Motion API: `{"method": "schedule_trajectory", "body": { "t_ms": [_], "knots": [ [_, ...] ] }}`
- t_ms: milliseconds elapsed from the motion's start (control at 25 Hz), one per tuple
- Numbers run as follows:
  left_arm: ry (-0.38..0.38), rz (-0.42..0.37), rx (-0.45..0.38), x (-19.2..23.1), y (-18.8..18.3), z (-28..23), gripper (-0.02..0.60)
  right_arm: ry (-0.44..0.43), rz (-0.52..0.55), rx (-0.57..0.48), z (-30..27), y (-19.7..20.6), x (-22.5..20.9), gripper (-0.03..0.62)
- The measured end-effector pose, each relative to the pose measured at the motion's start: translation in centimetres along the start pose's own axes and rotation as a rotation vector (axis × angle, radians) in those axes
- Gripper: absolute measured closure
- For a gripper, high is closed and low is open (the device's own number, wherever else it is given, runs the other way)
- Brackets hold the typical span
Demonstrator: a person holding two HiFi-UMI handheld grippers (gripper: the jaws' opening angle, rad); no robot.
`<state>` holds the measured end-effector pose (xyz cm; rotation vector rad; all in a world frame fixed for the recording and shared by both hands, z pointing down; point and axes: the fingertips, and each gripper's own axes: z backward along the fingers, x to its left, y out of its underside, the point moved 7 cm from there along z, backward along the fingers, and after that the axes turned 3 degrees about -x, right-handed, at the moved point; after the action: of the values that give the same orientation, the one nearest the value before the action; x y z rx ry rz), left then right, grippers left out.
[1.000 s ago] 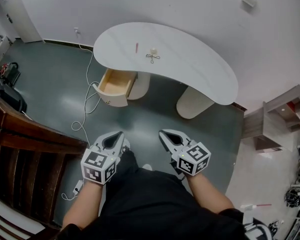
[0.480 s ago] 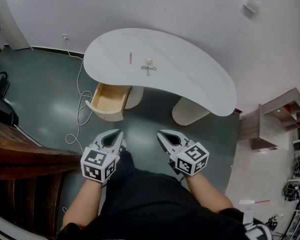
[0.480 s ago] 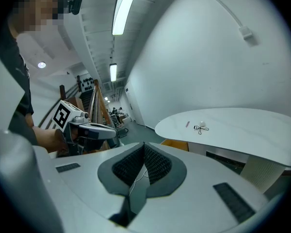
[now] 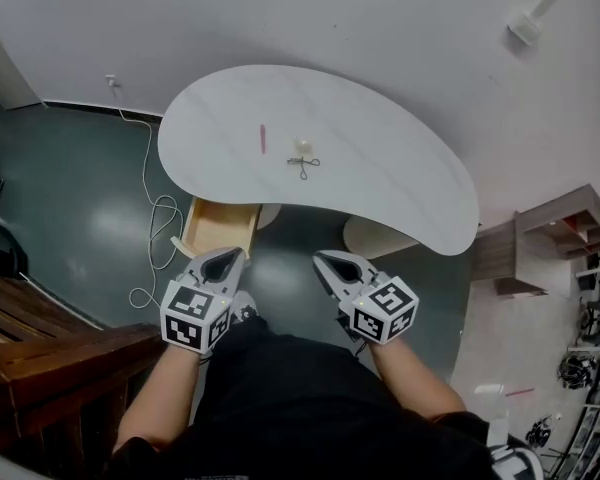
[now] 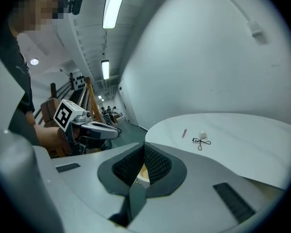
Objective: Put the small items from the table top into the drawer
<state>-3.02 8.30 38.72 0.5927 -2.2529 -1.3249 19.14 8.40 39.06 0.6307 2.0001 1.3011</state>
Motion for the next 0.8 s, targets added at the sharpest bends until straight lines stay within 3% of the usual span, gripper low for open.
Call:
{"method": "schedule_trajectory", "body": {
  "t_ms": [320, 800],
  "knots": [
    [0.046, -0.044, -0.005, 7.9, -4.4, -2.8, 0.566, 0.045, 0.003, -0.024, -7.5, -4.2, -2.3, 0.594],
    [0.077, -0.006, 0.029, 12.9, -3.4, -5.3, 0.566, 0.096, -0.019, 0.004, -12.1, -4.6, -4.7, 0.594]
  ]
}}
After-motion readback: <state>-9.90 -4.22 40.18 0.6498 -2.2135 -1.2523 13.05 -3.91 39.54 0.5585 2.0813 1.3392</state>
